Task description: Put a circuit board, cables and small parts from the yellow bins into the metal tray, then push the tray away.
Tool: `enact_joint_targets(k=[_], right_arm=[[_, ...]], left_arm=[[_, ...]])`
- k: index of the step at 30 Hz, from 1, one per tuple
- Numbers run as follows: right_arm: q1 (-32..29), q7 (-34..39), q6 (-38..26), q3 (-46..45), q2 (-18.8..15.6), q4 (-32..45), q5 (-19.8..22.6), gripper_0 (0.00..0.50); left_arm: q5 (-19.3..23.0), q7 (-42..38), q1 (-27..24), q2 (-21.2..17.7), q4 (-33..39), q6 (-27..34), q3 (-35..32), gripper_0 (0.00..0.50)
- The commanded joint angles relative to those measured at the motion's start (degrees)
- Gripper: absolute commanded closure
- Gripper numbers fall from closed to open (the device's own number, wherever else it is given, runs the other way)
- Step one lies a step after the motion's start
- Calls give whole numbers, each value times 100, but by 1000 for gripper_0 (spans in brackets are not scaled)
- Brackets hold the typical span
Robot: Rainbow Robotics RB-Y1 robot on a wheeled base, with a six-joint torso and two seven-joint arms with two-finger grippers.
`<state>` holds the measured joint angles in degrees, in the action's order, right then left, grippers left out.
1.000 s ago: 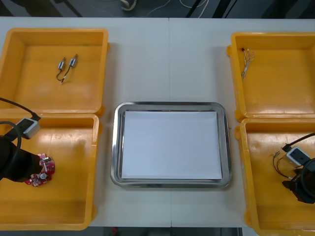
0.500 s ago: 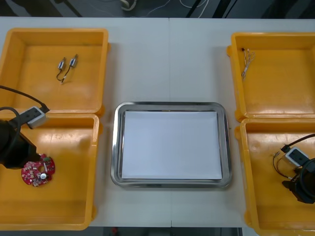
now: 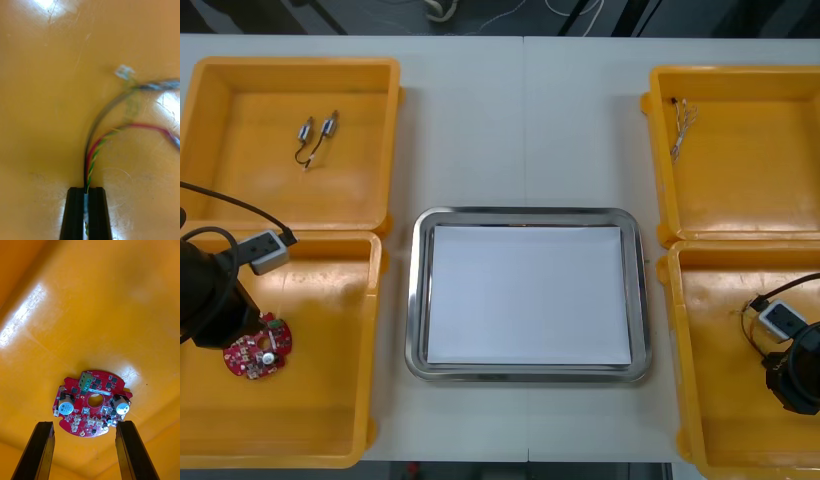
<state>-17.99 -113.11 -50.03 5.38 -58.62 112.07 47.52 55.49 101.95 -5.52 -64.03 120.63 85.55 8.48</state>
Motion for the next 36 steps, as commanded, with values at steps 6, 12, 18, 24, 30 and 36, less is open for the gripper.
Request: enact_joint_targets(k=[6,12,18,24,30,36], right_arm=[[-170,175,230,139,-167,-45,-41,500],[-170,149,257,-28,-167,-27,-41,500],[-152,123,-253,-450,-185,184,3,500],[-38,158,-1105,-1012,-185,597,91,500],[112,175,-1958,-1601,-185,869,592,500],[349,219,-2679,-2058,-185,940,1102,500]], left_arm=[[-433,519,-195,146,22,-328,453,22],[-662,563,-204,146,13,-530,690,23],[-723,660,-204,146,13,-592,813,23],[-882,721,-239,146,-5,-689,989,24],[-882,818,-266,146,-189,-864,1094,21],[-882,950,-354,146,-479,-1198,1288,22]])
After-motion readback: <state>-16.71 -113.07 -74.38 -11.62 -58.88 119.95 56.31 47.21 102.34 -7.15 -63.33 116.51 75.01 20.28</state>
